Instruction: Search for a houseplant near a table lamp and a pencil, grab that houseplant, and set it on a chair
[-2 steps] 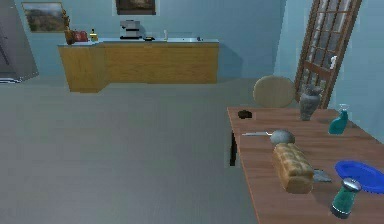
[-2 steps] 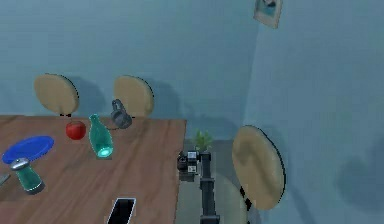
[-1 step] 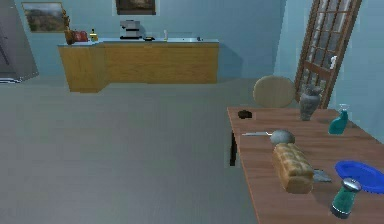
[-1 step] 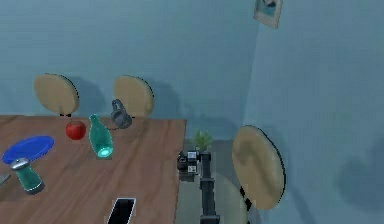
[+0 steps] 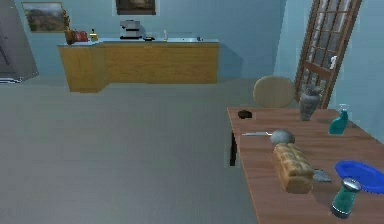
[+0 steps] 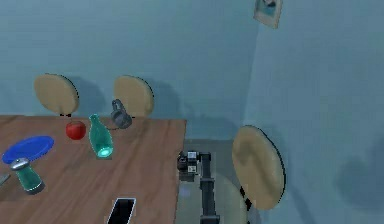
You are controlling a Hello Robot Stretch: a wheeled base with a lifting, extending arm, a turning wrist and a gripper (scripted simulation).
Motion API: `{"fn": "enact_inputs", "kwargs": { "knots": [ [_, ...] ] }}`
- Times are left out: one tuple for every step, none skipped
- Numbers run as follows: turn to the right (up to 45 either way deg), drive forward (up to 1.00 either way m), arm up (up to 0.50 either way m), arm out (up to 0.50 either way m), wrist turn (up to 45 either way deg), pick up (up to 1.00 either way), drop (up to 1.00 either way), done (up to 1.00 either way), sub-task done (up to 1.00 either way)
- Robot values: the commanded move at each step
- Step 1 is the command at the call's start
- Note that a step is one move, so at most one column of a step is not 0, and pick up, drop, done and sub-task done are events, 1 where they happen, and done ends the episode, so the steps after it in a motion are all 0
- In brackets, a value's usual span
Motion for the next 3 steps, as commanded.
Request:
{"fn": "enact_inputs", "kwargs": {
  "knots": [
    [0.0,0.00,0.10,0.00,0.0,0.00,0.00,0.00,0.00],
    [0.0,0.00,0.00,-0.08,0.0,0.00,0.00,0.00,0.00],
    [0.0,0.00,0.00,0.00,0.0,0.00,0.00,1.00,0.00]
  ]
}}
